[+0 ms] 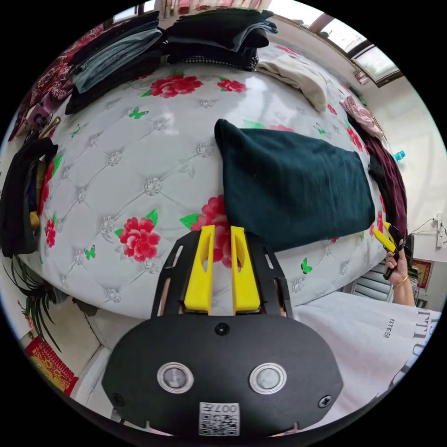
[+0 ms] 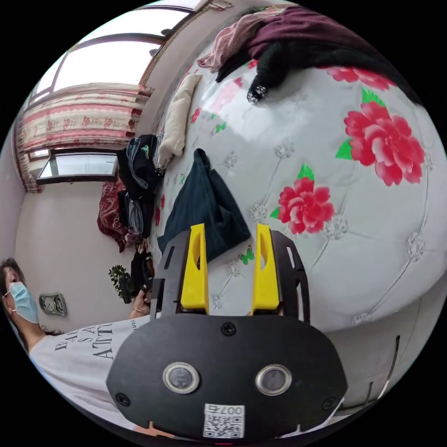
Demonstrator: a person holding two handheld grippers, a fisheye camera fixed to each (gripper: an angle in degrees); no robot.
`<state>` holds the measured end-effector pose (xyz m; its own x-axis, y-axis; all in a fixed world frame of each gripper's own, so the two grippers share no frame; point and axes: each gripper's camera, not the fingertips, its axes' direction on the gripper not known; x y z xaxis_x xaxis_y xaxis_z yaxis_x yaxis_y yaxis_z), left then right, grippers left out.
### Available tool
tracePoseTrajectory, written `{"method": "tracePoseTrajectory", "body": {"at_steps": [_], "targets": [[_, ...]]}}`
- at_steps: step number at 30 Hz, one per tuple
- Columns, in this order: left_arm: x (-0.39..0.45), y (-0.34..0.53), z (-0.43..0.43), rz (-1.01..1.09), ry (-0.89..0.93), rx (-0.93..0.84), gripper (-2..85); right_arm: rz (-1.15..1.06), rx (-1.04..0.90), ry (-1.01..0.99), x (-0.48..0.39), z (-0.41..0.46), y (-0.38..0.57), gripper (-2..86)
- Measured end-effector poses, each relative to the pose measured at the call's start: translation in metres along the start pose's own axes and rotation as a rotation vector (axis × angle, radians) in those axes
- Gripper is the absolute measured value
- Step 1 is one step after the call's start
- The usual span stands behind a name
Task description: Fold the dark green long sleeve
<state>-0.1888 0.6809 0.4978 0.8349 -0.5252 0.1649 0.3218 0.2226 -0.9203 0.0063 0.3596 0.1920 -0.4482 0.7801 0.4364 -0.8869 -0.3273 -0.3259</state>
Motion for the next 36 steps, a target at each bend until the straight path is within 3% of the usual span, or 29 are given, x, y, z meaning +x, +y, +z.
{"method": "tracePoseTrajectory", "body": {"at_steps": [4,9,17,20,23,25,28,33,36], "targets": [[0.01,-0.002,0.022,-0.018,-0.032,-0.053,6.2,0.064,-0.069,-0.077,0.024,0.035,0.011,13.8],[0.016,-0.012,0.043,-0.015,-0.139,-0.094,5.7,0.105,0.002,-0.102,0.017,0.052,0.008,12.4],[0.009,-0.008,0.043,-0.017,-0.147,-0.061,5.6,0.005,-0.01,-0.063,-0.03,0.063,-0.004,6.9],[0.002,-0.007,0.043,-0.023,-0.138,-0.062,5.6,-0.224,-0.038,-0.093,-0.103,0.067,-0.014,4.9],[-0.006,-0.006,0.042,-0.028,-0.127,-0.06,5.5,-0.588,-0.137,-0.018,-0.219,0.091,-0.006,3.3],[-0.012,-0.004,0.041,-0.038,-0.115,-0.053,5.2,-0.86,-0.242,0.042,-0.304,0.129,0.025,2.6],[-0.027,0.002,0.039,-0.077,-0.091,-0.034,2.7,-1.095,-0.398,0.03,-0.366,0.193,0.085,2.2],[-0.066,0.026,0.032,-0.167,-0.06,-0.015,-0.1,-1.175,-0.698,0.009,-0.372,0.32,0.17,3.1],[-0.112,0.064,0.028,-0.254,0.054,0.034,0.3,-1.107,-0.877,0.116,-0.345,0.392,0.198,4.2]]}}
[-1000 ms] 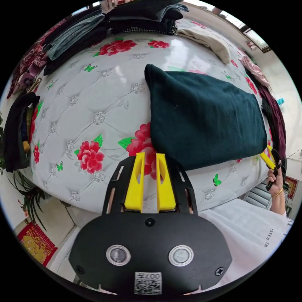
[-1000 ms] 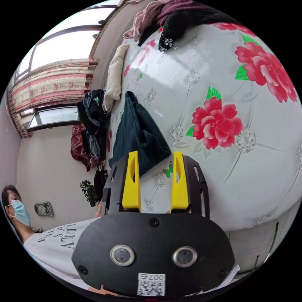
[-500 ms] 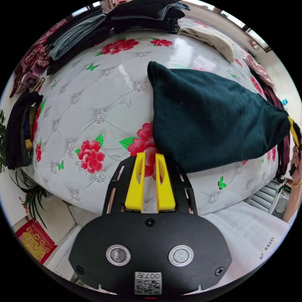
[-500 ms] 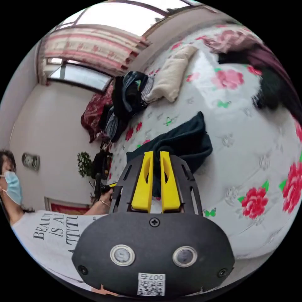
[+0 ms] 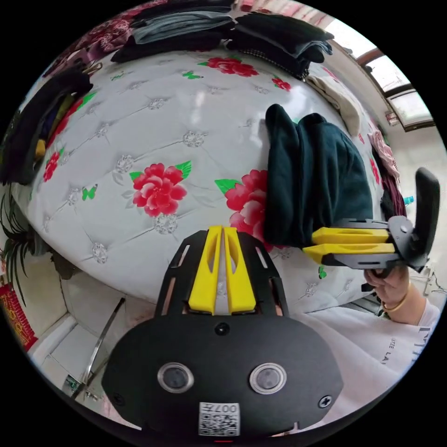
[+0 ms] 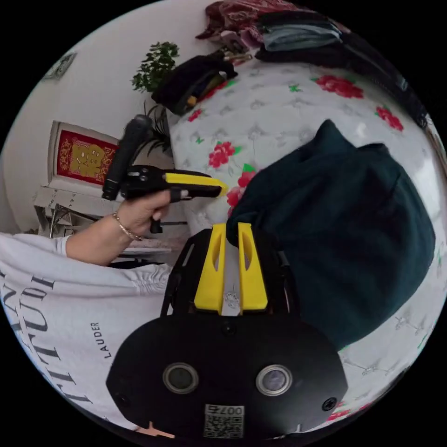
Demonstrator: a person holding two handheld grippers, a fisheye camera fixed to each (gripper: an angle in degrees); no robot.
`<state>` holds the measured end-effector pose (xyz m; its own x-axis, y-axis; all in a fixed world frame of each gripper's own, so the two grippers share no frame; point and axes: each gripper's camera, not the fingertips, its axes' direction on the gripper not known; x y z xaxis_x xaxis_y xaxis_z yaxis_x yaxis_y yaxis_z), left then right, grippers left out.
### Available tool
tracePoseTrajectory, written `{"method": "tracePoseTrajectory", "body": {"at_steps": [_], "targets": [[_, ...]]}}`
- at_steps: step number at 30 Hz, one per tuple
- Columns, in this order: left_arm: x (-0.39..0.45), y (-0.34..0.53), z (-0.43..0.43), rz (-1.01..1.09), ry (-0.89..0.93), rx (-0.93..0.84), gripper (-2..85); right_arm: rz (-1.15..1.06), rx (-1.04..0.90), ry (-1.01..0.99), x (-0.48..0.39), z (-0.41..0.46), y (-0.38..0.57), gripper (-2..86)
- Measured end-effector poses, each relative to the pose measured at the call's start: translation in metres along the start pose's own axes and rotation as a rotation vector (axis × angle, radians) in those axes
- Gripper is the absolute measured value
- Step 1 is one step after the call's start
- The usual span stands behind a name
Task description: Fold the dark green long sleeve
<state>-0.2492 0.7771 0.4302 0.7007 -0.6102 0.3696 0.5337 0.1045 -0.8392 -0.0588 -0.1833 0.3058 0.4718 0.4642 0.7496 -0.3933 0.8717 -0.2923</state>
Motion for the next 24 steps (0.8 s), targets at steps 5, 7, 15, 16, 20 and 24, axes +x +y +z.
{"method": "tracePoseTrajectory", "body": {"at_steps": [5,7,15,16,20,24], "targets": [[-0.038,0.012,-0.01,-0.009,0.119,0.001,5.7,0.064,0.042,-0.174,0.031,-0.004,0.01,6.3],[-0.039,0.009,-0.016,0.03,0.142,0.015,7.4,0.059,0.189,-0.25,0.04,-0.049,0.033,7.5],[-0.047,-0.02,-0.012,0.23,0.408,-0.015,18.5,0.493,0.55,-0.29,0.157,-0.136,0.179,12.2],[-0.049,-0.023,-0.007,0.234,0.439,-0.026,18.7,0.56,0.58,-0.356,0.177,-0.13,0.195,12.7],[-0.053,-0.043,0.024,0.246,0.553,-0.107,15.9,0.639,0.58,-0.515,0.213,-0.097,0.205,13.1],[-0.034,-0.064,0.041,0.304,0.541,-0.199,8.4,0.647,0.467,-0.65,0.234,-0.058,0.182,10.8]]}}
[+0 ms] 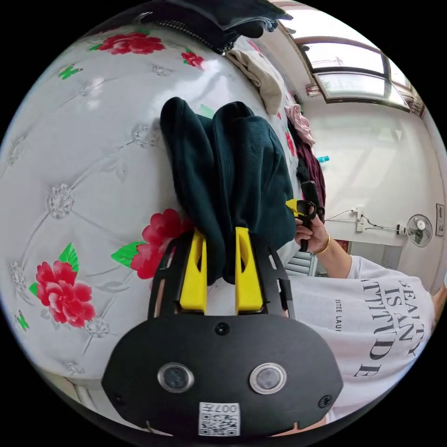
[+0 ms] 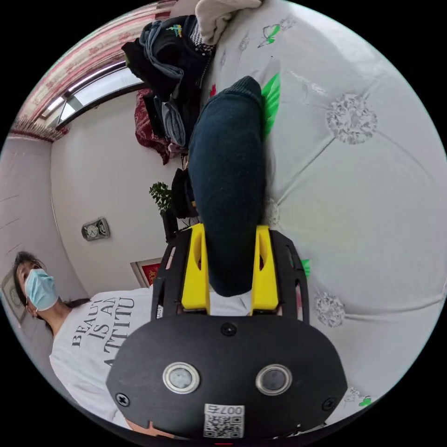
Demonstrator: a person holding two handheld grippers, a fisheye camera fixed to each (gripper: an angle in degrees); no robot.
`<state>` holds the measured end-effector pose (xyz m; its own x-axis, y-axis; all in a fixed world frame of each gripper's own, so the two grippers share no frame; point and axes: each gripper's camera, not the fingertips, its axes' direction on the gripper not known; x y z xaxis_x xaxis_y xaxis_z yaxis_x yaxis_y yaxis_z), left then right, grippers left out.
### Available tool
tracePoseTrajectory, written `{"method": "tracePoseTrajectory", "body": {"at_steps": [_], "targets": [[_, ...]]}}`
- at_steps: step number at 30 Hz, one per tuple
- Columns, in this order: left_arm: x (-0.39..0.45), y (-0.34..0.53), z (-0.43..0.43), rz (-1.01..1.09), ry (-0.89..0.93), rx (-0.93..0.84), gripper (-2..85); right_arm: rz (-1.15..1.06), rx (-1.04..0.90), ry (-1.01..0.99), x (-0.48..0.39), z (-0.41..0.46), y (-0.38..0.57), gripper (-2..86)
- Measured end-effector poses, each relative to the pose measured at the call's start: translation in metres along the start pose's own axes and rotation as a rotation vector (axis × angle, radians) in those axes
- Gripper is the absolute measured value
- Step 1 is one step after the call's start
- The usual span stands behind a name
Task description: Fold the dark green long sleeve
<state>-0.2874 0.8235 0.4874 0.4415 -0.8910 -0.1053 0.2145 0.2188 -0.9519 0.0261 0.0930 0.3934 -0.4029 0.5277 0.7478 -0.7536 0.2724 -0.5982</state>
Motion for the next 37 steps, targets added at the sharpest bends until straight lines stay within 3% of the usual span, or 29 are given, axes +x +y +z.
{"method": "tracePoseTrajectory", "body": {"at_steps": [7,14,17,21,24,29,35,37], "targets": [[0.073,-0.05,-0.028,0.217,-0.07,0.026,6.0,-0.141,0.077,0.048,-0.069,-0.059,-0.015,6.4],[0.21,-0.2,-0.08,0.568,-0.193,0.185,5.5,-0.38,0.334,0.09,-0.189,-0.182,-0.075,6.0],[0.241,-0.277,-0.085,0.564,-0.262,0.255,6.3,-0.461,0.47,0.128,-0.234,-0.229,-0.113,6.5],[0.222,-0.345,-0.028,0.408,-0.537,0.219,7.6,-0.335,0.596,0.24,-0.219,-0.264,-0.187,7.7],[0.179,-0.324,0.036,0.338,-0.62,0.124,8.3,-0.195,0.575,0.379,-0.166,-0.256,-0.212,7.8],[0.132,-0.226,0.117,0.296,-0.772,-0.037,7.7,-0.186,0.504,0.421,-0.092,-0.227,-0.154,7.6],[0.139,-0.117,0.179,0.27,-0.861,-0.191,2.6,-0.111,0.52,0.841,-0.058,-0.265,-0.024,8.3],[0.148,-0.102,0.193,0.264,-0.857,-0.214,0.3,0.023,0.66,1.035,-0.048,-0.327,0.033,8.5]]}}
